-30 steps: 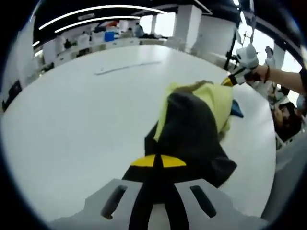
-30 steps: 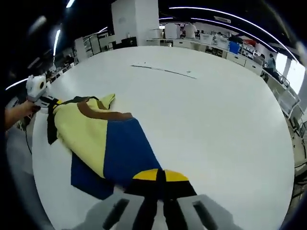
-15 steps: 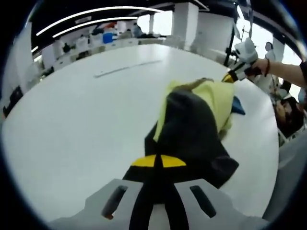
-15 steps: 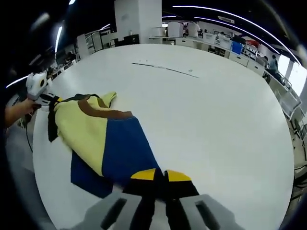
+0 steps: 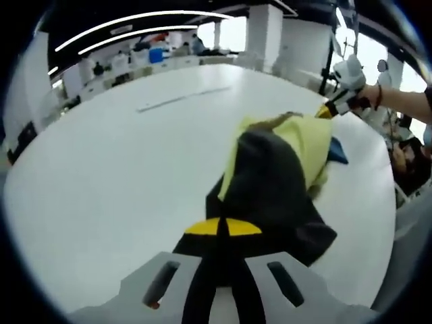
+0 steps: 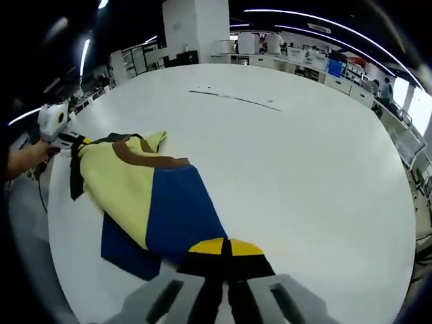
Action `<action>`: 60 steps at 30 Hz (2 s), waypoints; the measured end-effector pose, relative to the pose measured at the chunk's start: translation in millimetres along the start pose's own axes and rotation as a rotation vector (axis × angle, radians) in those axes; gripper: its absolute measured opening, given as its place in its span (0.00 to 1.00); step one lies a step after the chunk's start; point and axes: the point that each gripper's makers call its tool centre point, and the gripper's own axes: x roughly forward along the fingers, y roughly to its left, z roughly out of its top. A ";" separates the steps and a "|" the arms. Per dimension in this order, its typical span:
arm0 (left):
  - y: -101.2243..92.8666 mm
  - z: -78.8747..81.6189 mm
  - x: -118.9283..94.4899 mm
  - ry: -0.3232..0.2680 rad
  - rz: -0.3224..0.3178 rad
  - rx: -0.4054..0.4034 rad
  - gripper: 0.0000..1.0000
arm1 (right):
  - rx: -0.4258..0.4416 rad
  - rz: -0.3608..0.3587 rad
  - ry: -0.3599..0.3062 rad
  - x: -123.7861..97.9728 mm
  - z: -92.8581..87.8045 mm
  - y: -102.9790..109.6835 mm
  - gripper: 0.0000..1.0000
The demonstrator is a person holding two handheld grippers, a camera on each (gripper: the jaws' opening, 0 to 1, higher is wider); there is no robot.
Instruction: Fold the garment on the visible template until the final outline fits inside the template.
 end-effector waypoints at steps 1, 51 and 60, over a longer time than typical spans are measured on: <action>0.4 1.5 -1.5 -0.004 0.003 0.013 0.00 | -0.001 -0.007 -0.003 -1.1 1.1 -0.5 0.00; 54.1 162.7 -76.0 -0.326 0.097 0.111 0.00 | -0.070 -0.158 -0.313 -71.0 129.4 -35.7 0.00; 74.0 177.3 -53.6 -0.325 0.122 0.118 0.00 | 0.017 -0.221 -0.343 -57.7 142.8 -54.9 0.00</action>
